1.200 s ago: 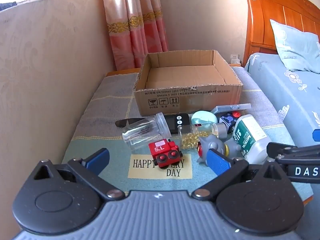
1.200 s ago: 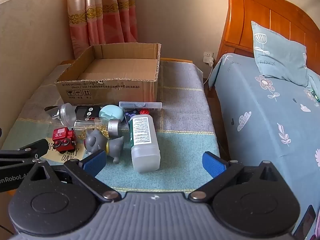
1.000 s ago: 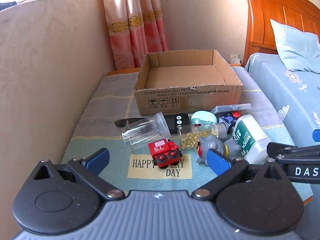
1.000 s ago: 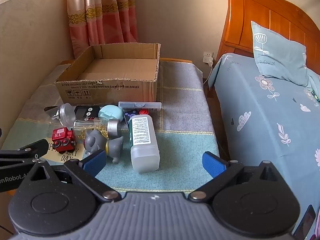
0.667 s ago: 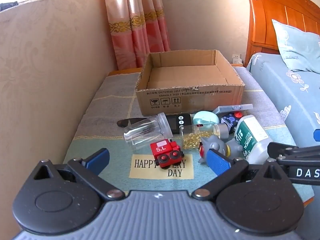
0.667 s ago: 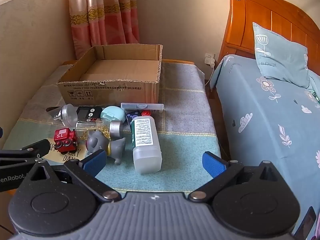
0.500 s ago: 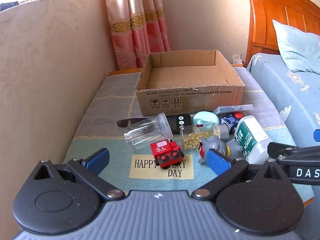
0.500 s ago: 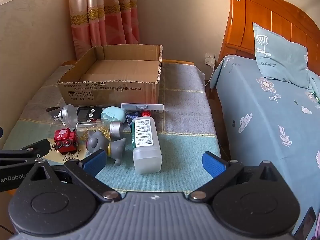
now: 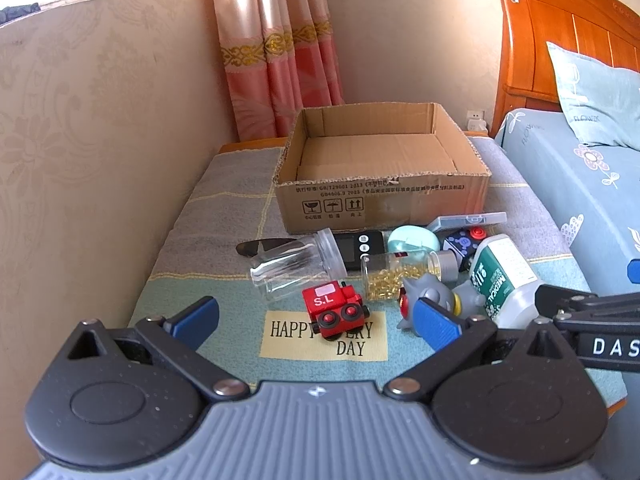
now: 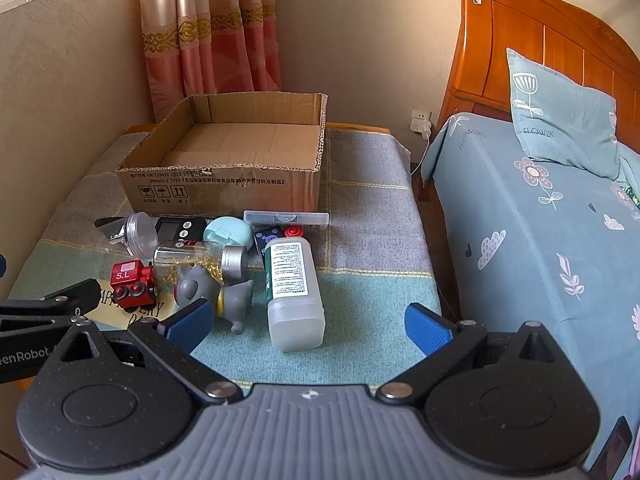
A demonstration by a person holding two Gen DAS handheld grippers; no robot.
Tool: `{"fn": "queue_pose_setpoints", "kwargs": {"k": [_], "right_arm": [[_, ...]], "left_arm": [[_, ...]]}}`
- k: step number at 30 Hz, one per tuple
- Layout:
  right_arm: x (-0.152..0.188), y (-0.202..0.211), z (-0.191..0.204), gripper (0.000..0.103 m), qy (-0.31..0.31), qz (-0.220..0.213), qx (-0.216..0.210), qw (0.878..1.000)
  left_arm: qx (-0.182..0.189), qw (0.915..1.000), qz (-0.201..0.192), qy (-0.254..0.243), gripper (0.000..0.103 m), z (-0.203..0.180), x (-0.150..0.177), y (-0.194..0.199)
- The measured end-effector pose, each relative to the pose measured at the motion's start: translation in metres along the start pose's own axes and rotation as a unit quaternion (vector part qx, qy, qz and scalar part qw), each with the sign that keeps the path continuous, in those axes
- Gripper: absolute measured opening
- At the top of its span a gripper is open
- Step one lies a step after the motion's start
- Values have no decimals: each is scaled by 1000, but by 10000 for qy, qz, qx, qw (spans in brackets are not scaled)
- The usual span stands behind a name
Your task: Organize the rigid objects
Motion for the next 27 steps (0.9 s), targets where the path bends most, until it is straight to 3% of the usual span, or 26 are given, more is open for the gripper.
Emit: {"fn": "queue_pose_setpoints", "kwargs": {"k": [27], "right_arm": [[0, 2, 1, 103, 18, -50, -8, 10000]], "left_arm": [[-29, 10000, 4, 19, 102, 0, -1, 1]]}}
Point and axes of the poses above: each gripper's, at about its wrist camera, not at the fingertips, and y roughly against the way its jaws point, z to its left, x to its underside, the point moved 1 cm from there along -y, roughly the way its jaws point, and after that the axes turned 15 degrees about z, right-handed, at the moved point
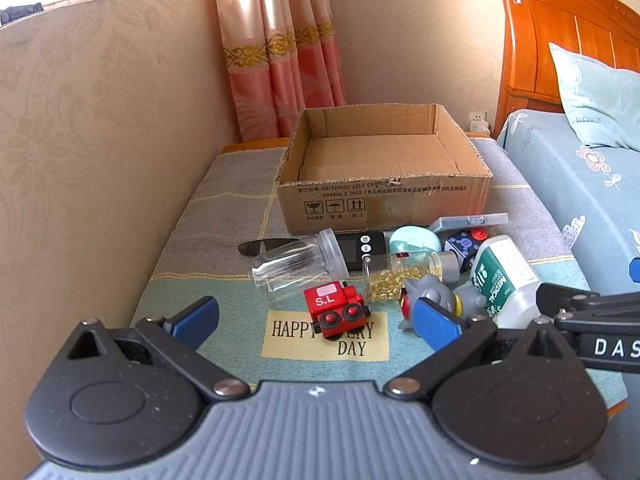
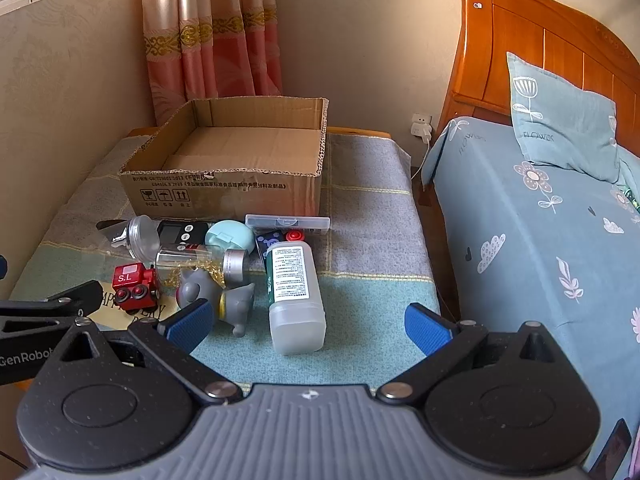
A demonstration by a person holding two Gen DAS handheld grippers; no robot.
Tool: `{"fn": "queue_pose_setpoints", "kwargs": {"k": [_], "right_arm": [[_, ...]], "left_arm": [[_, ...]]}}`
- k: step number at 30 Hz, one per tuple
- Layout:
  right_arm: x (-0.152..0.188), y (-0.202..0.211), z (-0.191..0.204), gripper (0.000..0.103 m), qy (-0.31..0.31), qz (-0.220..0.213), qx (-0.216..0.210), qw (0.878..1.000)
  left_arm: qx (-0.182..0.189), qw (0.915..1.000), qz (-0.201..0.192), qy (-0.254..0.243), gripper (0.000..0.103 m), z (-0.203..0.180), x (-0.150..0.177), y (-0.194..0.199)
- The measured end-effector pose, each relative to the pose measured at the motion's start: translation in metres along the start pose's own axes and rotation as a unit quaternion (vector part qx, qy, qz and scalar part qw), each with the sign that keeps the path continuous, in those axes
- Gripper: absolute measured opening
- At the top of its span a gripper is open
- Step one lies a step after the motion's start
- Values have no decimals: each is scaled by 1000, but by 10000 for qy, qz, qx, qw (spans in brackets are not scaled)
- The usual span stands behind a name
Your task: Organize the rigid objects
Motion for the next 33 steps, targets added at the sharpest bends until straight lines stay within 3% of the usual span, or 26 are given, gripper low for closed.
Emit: {"fn": "queue_pose_setpoints", "kwargs": {"k": [33], "right_arm": [[0, -1, 0, 103, 6, -19, -9, 10000]], "left_arm": [[22, 10000, -7, -36, 102, 0, -1, 1]]}}
Point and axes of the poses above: each gripper's, at about its wrist camera, not at the fingertips, and y roughly against the way its jaws point, z to its left, x to its underside, the point moved 1 cm from there along -y, roughly the way its jaws point, and after that the axes turned 15 degrees about z, right-handed, at the moved point
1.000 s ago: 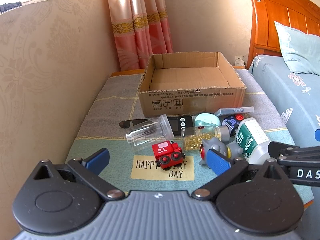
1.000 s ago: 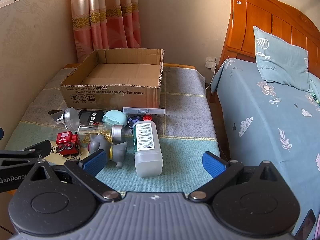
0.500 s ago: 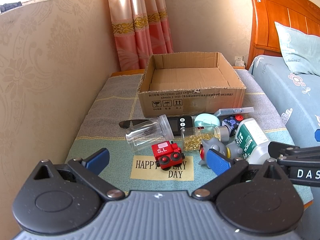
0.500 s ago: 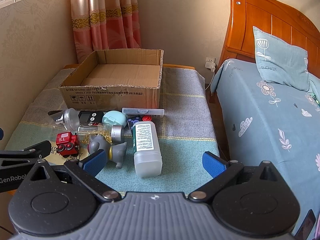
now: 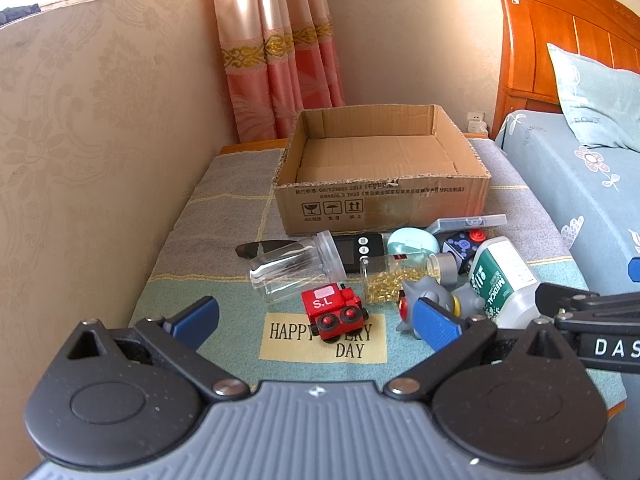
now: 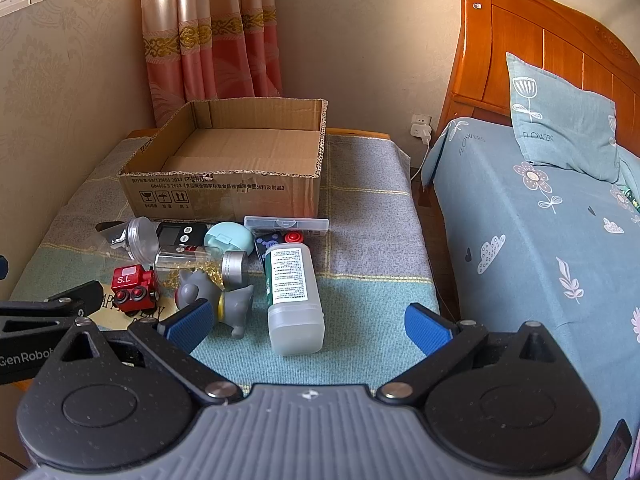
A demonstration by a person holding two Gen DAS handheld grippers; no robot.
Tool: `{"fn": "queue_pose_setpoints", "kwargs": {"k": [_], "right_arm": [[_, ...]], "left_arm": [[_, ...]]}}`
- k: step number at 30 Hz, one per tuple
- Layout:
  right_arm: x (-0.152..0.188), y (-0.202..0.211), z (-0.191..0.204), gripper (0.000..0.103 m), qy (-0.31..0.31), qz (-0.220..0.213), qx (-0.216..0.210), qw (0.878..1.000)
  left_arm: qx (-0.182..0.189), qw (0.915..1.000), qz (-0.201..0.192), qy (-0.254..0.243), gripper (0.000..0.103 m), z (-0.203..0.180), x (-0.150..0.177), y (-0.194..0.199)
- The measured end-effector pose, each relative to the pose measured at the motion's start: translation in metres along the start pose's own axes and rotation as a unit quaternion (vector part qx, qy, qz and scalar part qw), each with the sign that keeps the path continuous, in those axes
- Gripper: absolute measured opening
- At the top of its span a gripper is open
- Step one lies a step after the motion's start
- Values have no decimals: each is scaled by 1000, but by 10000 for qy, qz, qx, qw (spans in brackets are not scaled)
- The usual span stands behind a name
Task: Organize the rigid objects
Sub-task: 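Move left tool toward red S.L train while right tool approaches white MEDICAL bottle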
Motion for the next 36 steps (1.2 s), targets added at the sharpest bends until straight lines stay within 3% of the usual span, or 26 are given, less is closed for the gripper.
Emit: {"fn": "queue_pose_setpoints", "kwargs": {"k": [15, 24, 36], "right_arm": [[-12, -17, -5, 103, 258, -76, -234, 9994], [-22, -54, -10, 103, 193, 275, -280, 9990], [-37, -97, -40, 103, -345, 637, -322, 9968]], "left_arm": [[134, 9998, 0, -165, 102, 22, -10, -24], [217, 9995, 218, -42, 102, 41, -6, -55], [357, 9980, 432, -296, 102, 30, -13, -78]]}}
Point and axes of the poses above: each gripper's, at about its wrist camera, not at the fingertips, and y roughly against the way its jaws point, z to its left, x to its underside, the point moved 1 cm from there along -y, roughly the way its jaws point, and after that the axes turned 15 degrees about z, right-handed, at the moved point
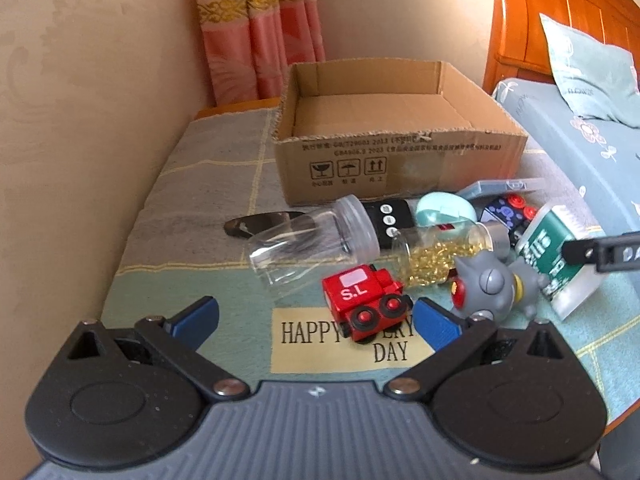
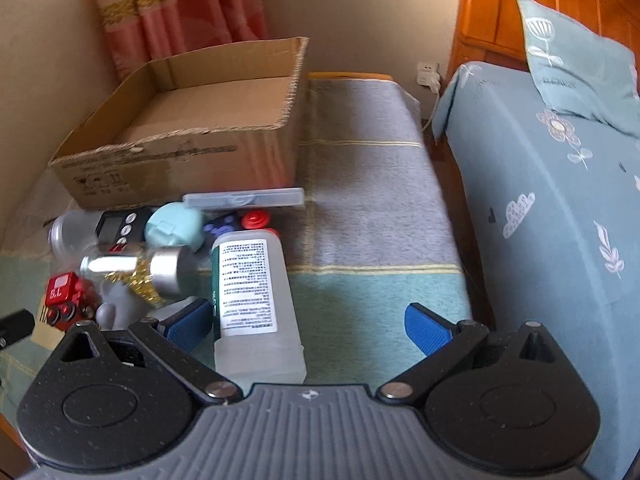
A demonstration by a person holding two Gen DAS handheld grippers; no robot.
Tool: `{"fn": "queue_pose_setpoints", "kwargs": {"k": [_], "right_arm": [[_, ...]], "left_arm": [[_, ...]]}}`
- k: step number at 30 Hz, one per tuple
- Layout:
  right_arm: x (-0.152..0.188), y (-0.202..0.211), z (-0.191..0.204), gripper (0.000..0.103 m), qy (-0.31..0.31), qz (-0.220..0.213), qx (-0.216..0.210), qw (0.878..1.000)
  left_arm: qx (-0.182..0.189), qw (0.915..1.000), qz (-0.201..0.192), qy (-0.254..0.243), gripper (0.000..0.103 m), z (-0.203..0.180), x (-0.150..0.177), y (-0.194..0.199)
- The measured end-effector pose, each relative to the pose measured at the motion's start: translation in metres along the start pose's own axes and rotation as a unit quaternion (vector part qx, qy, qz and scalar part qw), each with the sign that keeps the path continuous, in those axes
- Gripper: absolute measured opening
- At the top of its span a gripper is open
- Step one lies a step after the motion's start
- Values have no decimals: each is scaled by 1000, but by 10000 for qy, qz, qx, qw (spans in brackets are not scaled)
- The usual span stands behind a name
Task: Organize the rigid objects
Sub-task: 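Move left tool toward red S.L train while right tool approaches white MEDICAL bottle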
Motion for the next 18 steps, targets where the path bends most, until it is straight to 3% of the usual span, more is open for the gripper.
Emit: {"fn": "queue_pose_setpoints", "kwargs": {"k": [8, 13, 18], "right_arm": [[-5, 1, -36, 103, -410, -74, 2, 9991], [-5, -10, -35, 103, -223, 15, -599, 9980], [-3, -15, -18, 103, 225, 18, -737, 9970]], "left_arm": [[11, 9999, 42, -108, 102, -10, -7, -5], [-15, 9999, 117, -117, 102, -11, -7, -10], [-81, 9998, 192, -61, 102, -7, -4, -13]]}}
Point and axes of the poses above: each gripper's, at about its wrist camera, not at the fingertips, and y roughly against the way its jaws point, z to its left, x to its underside, the point moved 1 cm from there along -y, roughly the way its jaws point, and after that the axes turned 15 degrees about z, right-handed, at the moved point
